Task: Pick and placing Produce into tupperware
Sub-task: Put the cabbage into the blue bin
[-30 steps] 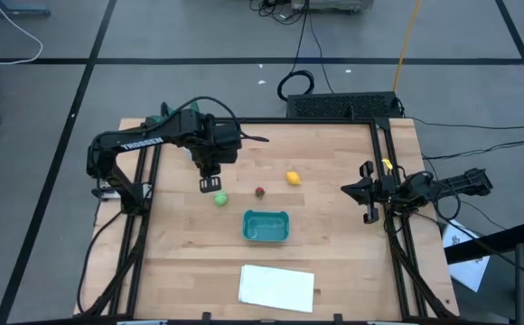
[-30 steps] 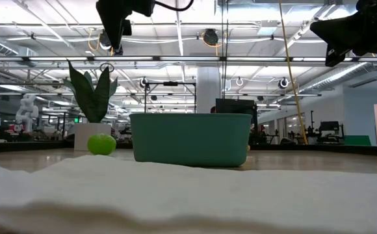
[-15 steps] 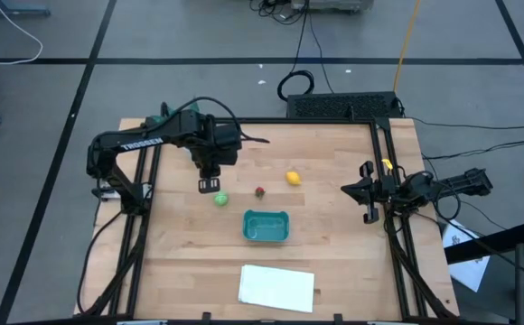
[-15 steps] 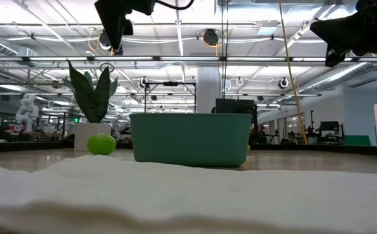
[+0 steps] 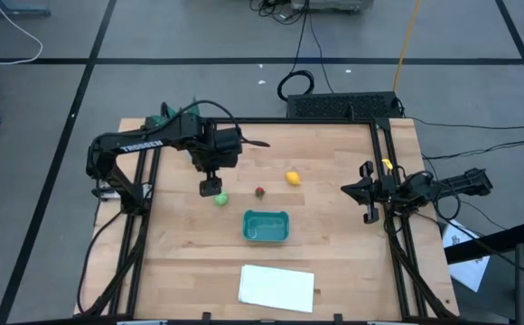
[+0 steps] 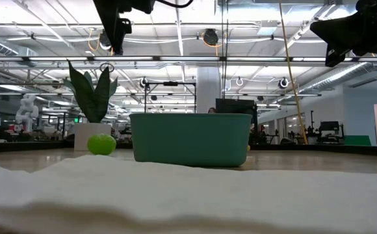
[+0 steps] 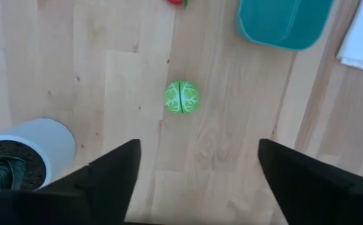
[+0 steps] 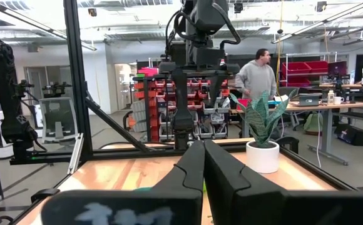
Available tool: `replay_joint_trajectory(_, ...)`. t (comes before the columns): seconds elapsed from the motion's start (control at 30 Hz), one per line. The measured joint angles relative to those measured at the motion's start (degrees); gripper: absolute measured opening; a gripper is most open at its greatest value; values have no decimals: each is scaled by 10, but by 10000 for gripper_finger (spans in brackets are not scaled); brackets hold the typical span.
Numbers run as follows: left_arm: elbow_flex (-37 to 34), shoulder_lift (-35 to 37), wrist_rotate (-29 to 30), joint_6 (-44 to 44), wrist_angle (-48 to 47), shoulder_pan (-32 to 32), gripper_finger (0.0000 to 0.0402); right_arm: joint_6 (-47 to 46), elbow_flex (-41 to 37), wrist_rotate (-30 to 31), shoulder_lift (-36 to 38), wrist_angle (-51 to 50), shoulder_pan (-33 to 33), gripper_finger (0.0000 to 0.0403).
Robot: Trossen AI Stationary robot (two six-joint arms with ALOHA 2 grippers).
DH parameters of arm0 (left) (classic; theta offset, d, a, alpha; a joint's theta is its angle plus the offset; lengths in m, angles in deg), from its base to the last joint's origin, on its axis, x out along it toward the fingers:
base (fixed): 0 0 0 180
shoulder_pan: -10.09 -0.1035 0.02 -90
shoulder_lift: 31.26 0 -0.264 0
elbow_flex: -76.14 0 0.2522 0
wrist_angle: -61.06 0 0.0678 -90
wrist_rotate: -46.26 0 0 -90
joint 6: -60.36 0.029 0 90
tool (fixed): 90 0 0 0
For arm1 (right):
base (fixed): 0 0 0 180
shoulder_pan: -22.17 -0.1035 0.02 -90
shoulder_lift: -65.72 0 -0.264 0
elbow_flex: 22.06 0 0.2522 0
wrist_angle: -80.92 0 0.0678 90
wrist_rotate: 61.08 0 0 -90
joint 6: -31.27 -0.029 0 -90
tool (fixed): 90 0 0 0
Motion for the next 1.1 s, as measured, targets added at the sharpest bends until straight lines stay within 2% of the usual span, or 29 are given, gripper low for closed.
replay_joint_trajectory(0.13, 0, 0, 5, 1, 0, 2, 345, -10, 0, 0, 0, 0, 0, 0)
replay_joint_trajectory(0.37, -10, 0, 26, -3, 1, 9, 331, -10, 0, 0, 0, 0, 0, 0)
replay_joint_trajectory(0.6, -94, 0, 111, 10, 11, 19, 345, -10, 0, 0, 0, 0, 0, 0)
replay_joint_trajectory(0.83, -185, 0, 111, 40, 108, 21, 353, -10, 0, 0, 0, 0, 0, 0)
replay_joint_trajectory(1.1, -219, 0, 69, 72, 205, 26, 353, -10, 0, 0, 0, 0, 0, 0)
